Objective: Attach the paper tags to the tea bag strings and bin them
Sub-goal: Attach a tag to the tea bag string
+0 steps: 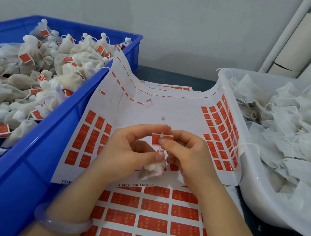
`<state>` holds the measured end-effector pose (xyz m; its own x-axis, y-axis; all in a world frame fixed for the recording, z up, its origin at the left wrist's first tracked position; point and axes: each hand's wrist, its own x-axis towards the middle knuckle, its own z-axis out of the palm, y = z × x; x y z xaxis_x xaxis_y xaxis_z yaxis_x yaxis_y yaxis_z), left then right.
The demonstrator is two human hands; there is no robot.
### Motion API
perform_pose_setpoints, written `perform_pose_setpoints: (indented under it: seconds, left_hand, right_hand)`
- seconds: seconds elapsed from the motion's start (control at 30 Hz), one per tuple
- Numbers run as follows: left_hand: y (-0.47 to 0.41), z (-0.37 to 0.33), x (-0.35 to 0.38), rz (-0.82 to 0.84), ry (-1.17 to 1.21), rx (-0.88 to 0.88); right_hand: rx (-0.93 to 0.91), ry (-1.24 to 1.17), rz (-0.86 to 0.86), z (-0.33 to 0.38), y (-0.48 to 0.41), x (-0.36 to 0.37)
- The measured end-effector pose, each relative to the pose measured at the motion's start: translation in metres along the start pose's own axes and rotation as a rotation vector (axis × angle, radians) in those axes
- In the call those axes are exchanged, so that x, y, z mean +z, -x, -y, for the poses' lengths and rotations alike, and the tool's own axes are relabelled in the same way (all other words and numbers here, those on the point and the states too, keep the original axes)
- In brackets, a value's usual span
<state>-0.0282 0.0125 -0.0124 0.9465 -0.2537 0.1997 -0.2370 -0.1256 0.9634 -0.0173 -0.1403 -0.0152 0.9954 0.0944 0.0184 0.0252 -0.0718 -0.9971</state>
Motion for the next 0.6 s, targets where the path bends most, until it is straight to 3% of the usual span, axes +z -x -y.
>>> perform_pose_setpoints:
  seconds: [0.37,0.6]
  left_hand:
    - [0.0003,-0.0012,0.0009,-0.015,-0.011,0.016]
    - [-0.0021,-0.0011,-0.0012,-0.18,0.028,-0.089]
  right_hand:
    - [-0.082,0.063,0.056,0.0035,0.0023,0.0012]
    - [-0.167,0.07,0.064,0.0057,0.0041,0.0029]
